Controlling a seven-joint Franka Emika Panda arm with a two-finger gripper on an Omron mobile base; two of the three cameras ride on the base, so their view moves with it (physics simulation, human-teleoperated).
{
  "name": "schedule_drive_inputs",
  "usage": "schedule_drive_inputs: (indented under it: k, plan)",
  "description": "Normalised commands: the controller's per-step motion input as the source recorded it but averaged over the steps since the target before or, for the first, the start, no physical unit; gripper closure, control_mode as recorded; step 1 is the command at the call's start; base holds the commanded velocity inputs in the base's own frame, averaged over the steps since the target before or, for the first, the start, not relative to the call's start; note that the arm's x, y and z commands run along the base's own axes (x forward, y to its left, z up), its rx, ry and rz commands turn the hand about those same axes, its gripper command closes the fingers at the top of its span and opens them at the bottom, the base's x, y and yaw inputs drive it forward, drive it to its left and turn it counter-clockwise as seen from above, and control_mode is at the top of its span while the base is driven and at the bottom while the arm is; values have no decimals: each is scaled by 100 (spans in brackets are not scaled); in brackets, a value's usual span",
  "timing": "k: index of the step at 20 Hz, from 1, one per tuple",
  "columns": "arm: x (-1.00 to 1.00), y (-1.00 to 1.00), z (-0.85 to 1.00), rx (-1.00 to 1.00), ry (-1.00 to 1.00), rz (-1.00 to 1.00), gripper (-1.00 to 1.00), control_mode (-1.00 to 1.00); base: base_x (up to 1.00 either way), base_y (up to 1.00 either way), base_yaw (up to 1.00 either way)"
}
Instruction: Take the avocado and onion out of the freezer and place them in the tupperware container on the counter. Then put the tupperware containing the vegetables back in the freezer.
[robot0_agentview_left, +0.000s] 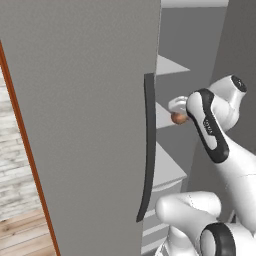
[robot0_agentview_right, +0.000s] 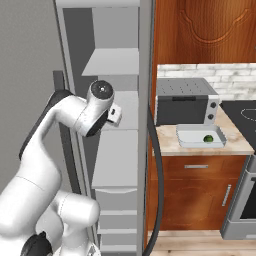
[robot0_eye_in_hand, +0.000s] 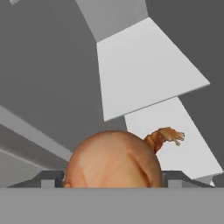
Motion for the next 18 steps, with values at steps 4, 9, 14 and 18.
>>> schedule_drive_inputs:
  k: [4,9,14,18]
  plan:
    - [-88,0,41,-15,-5,-4,100,-100,0,0,0]
    - [-65,2,64,-5,0,-5,100,-100,0,0,0]
    - [-57,3,63,0,0,-1,100,-100,0,0,0]
    - [-81,13,4,-11,-4,0,100,-100,0,0,0]
